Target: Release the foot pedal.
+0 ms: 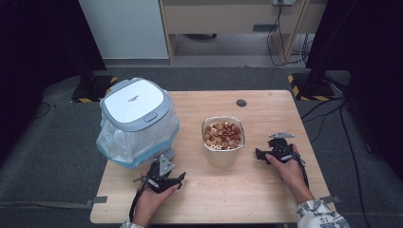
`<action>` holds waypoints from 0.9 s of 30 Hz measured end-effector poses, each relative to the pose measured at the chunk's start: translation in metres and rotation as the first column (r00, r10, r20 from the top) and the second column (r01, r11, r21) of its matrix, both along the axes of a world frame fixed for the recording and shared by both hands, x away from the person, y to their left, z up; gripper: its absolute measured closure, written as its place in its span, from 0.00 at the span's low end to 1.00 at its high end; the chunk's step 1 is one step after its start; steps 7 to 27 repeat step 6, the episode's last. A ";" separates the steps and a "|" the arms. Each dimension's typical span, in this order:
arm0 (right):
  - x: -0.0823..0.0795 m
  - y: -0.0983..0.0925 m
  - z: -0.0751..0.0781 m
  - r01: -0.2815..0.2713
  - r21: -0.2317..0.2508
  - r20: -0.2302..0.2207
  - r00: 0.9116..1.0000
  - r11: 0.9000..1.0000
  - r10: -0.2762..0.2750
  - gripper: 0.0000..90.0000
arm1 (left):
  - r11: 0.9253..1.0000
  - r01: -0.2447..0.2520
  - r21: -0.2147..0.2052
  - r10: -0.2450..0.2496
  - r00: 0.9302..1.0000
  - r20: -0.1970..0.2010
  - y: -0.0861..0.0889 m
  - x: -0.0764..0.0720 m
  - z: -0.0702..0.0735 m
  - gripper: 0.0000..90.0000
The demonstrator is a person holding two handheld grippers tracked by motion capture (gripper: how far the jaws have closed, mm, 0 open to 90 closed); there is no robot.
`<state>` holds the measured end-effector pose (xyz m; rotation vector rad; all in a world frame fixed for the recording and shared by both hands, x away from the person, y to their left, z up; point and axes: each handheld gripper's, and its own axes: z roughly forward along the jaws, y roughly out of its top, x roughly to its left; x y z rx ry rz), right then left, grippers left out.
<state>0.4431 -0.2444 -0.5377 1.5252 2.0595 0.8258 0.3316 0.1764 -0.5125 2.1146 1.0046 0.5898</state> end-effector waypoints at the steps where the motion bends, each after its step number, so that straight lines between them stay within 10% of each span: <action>1: -0.001 0.001 -0.002 0.005 0.003 0.020 1.000 1.000 -0.005 0.02 | 1.000 0.000 0.001 0.000 1.000 -0.001 0.000 0.000 0.000 0.26; 27: -0.003 0.003 -0.002 0.012 0.005 0.020 1.000 1.000 -0.012 0.02 | 1.000 0.001 0.002 -0.001 1.000 0.000 0.000 0.000 0.000 0.26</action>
